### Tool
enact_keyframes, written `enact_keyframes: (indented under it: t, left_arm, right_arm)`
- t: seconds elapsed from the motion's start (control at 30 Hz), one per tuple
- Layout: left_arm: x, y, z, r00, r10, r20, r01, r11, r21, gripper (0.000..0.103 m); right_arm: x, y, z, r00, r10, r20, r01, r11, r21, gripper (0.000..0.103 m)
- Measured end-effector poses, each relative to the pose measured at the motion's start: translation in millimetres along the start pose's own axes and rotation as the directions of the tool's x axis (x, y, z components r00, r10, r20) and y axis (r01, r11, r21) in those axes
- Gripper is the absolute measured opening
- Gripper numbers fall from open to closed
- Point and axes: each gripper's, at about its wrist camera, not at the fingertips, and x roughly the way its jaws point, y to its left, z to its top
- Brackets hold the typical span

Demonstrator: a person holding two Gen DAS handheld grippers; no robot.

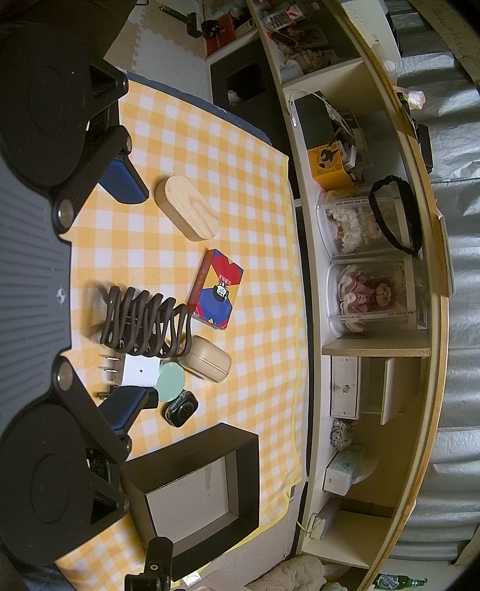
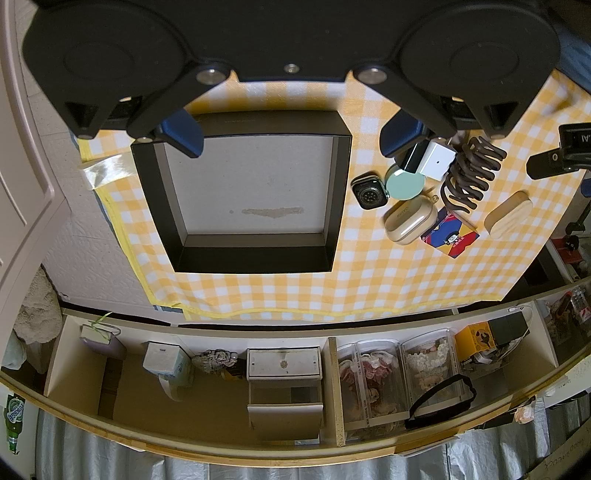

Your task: Organize rigid objects

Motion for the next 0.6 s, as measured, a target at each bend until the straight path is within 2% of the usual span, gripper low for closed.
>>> enact_keyframes:
  t: [0.4, 0.6]
  left_arm:
    - [-1, -3, 4, 1.0, 0.011, 0.007, -0.011, 1.0, -0.009, 0.103]
    - [-1, -2, 11, 0.999, 0.018, 0.028, -0.018, 1.0, -0.019, 0.103]
  right_arm:
    - [-5, -4, 0, 1.0, -0.003, 0.017, 0.003, 1.0, -0.001, 0.103]
    - [-13, -8, 11, 0.998, -0.026, 0.059, 0.026, 1.0, -0.001, 0.103]
